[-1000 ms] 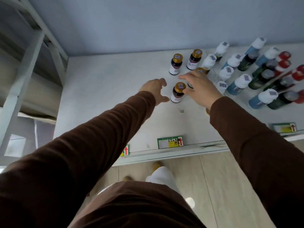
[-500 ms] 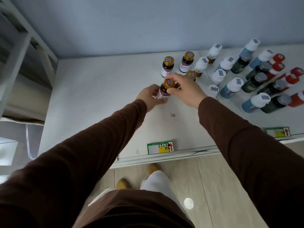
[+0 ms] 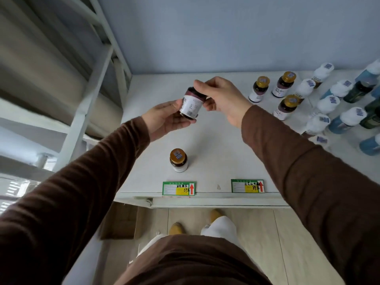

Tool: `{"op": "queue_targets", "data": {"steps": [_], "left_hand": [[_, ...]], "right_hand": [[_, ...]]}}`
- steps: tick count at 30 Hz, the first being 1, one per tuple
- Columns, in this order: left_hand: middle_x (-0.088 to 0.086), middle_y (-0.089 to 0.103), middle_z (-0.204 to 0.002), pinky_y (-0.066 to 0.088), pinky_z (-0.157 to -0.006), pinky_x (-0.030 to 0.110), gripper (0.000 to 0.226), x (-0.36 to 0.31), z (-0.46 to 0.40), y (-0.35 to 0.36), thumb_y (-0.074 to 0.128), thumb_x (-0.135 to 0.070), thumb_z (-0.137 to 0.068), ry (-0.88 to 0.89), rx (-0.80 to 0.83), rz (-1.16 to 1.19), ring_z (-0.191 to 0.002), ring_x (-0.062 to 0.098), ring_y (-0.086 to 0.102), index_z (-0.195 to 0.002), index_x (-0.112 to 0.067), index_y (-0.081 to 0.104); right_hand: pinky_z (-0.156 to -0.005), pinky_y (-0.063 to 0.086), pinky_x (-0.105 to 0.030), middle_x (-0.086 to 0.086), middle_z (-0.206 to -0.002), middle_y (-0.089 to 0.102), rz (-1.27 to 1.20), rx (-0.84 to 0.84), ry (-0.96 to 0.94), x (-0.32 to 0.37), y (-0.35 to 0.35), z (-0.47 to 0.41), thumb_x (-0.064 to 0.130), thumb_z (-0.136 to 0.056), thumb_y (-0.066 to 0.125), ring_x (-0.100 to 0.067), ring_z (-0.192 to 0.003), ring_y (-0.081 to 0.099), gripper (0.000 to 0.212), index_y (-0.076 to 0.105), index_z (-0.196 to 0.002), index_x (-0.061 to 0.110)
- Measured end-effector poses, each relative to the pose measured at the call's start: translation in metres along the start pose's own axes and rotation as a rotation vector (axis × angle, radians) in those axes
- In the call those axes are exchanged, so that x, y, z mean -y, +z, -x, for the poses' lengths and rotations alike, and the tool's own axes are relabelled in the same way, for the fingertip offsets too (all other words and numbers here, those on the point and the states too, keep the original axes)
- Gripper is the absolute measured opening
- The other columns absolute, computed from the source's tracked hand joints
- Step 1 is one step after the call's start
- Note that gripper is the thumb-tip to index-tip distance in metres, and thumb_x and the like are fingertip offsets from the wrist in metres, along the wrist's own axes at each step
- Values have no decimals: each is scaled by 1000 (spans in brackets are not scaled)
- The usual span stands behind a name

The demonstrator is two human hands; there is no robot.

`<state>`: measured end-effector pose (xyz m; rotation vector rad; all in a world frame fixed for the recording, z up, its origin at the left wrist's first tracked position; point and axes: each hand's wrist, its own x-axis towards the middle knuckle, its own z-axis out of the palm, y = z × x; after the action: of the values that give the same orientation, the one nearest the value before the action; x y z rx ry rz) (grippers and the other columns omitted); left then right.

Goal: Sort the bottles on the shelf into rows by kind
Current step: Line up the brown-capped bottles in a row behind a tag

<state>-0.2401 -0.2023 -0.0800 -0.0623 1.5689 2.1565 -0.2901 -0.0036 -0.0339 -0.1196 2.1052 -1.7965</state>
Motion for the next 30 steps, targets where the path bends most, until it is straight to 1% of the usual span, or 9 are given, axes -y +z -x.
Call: {"op": "queue_targets", "data": {"steps": [3,6,9,11,15,18,22,25,30], "left_hand": [[15,63,-120,49,-102,35,37,6,14,-19,49,-23,-98,58,-40,-18,-111,29,63,-130,-5,53],[11,63,-114,48,-103,37,28,11,21,-32,60,-15,-91,118,-121,-152,-106,25,62,-118,-12,55],[7,64,-104,52,-86,33,30,19,25,-39,71,-7,-83,140,-237,-387,-92,21,63,-104,-20,54],[0,64,-100,52,-80,30,34,29,25,-45,73,-1,-81,136,-275,-585,-88,16,63,-100,-21,53],[-2,62,-116,49,-94,34,40,46,24,-63,74,-14,-80,72,-342,-1120,-107,19,59,-116,-21,56],[1,61,-125,46,-95,34,46,50,24,-71,73,-23,-82,46,-383,-1363,-112,22,55,-125,-23,55],[5,59,-126,44,-94,36,48,53,21,-74,71,-27,-83,31,-388,-1496,-114,25,52,-128,-23,53],[5,59,-127,45,-95,37,48,51,19,-74,70,-28,-84,11,-386,-1512,-115,25,52,-128,-23,52],[5,58,-128,45,-96,38,47,36,9,-65,69,-28,-85,27,-389,-1517,-116,26,52,-129,-23,53]], "right_hand": [[-63,58,-26,-11,-95,71,115,-3,-46,-2,25,-4,42,-82,76,-15,-66,62,41,63,-102,8],[-79,60,-39,-8,-98,70,365,1,-152,-5,44,-4,37,-82,76,-23,-84,69,39,67,-110,12],[-88,52,-34,1,-108,69,569,21,-235,-13,57,-1,31,-82,75,-20,-100,64,37,67,-115,16],[-91,49,-31,-1,-115,67,692,65,-275,-22,62,3,27,-85,73,-20,-104,62,37,65,-119,17],[-92,47,-34,-5,-122,62,952,136,-303,-42,68,8,22,-88,67,-23,-107,59,38,58,-126,18],[-93,45,-33,-6,-126,60,1040,156,-285,-52,69,8,20,-90,65,-25,-111,58,40,55,-129,16],[-94,46,-34,-6,-126,59,1067,164,-279,-58,71,7,19,-91,65,-26,-112,58,41,54,-130,16],[-92,45,-32,-7,-125,58,1070,162,-285,-59,73,6,20,-89,67,-27,-111,58,44,53,-130,16],[-99,44,-34,-5,-135,55,996,199,-249,-55,64,10,29,-86,72,-23,-120,55,60,47,-140,20]]}}
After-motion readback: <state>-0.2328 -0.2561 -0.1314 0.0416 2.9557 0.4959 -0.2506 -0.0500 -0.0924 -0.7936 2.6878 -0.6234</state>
